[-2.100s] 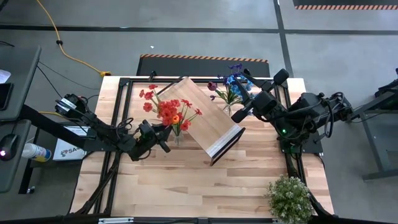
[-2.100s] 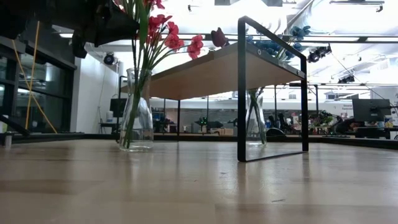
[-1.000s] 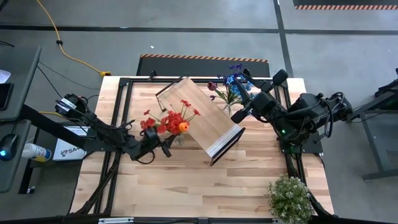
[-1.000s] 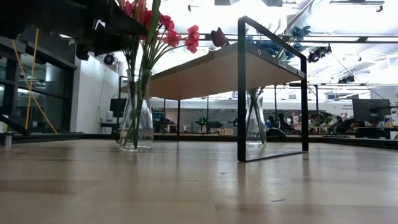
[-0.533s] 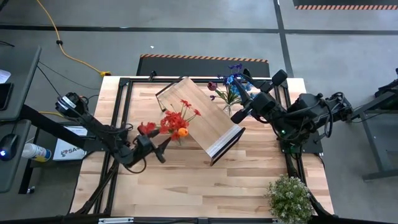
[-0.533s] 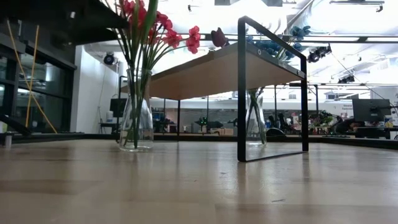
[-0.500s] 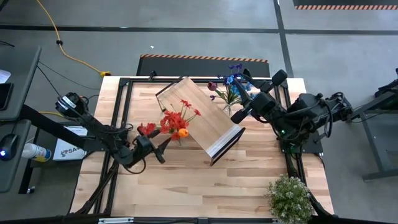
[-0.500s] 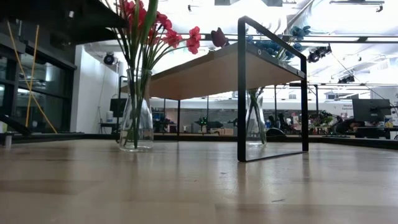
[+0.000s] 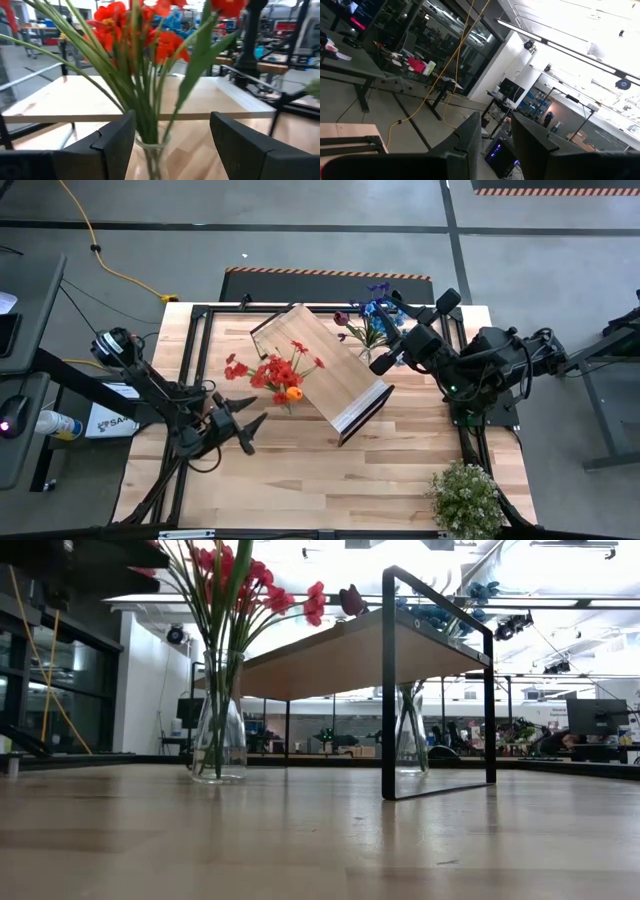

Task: Pick and place flowers into a vace then onto a shelf
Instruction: Put the bottom transparent vase with flowers on the shelf

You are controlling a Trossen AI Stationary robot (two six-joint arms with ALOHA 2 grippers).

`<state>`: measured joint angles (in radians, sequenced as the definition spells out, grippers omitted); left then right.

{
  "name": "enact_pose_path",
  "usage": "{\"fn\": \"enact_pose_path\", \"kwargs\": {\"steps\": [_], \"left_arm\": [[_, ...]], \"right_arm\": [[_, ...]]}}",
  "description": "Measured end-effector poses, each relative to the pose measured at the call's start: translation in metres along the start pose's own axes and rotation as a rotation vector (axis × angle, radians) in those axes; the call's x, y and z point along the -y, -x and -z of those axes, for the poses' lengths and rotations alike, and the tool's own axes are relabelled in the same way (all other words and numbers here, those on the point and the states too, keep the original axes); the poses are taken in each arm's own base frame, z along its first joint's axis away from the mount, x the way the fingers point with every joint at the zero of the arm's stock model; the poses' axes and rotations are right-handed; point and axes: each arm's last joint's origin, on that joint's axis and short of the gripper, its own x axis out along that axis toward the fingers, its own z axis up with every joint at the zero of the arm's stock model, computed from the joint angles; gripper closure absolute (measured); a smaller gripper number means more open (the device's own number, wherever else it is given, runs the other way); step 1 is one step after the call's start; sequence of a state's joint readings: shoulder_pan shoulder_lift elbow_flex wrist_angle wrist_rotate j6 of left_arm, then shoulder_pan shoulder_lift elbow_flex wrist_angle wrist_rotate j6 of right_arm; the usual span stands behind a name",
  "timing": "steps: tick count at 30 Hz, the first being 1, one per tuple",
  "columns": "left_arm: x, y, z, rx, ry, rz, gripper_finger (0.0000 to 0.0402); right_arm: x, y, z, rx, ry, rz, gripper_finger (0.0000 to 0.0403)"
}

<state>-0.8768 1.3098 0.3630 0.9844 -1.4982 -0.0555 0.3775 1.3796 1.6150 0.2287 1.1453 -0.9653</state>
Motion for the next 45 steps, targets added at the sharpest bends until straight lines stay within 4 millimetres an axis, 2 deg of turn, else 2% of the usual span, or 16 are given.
{"fn": "enact_pose_path", "kwargs": {"steps": [5,18,27,39,45], "left_arm": [[0.002,0.006,0.003,-0.01,0.026,0.061,0.0112],[0.002,0.007,0.025,-0.131,0.14,0.231,0.0112],[-0.003,0.006,0.036,-0.169,0.016,0.228,0.0112],[-0.01,-0.022,0.039,-0.201,0.011,0.144,0.0112],[-0.014,-0.036,0.043,-0.281,0.037,0.166,0.0112]], "right_arm": [[0.0,0.0,0.0,0.0,-0.001,0.0,0.0304],[0.0,0.0,0.0,0.003,-0.049,-0.002,0.0304],[0.0,0.0,0.0,0.003,-0.066,-0.002,0.0304],[0.0,0.0,0.0,-0.001,-0.076,0.001,0.0304],[0.0,0.0,0.0,-0.002,-0.075,0.001,0.0304]]}}
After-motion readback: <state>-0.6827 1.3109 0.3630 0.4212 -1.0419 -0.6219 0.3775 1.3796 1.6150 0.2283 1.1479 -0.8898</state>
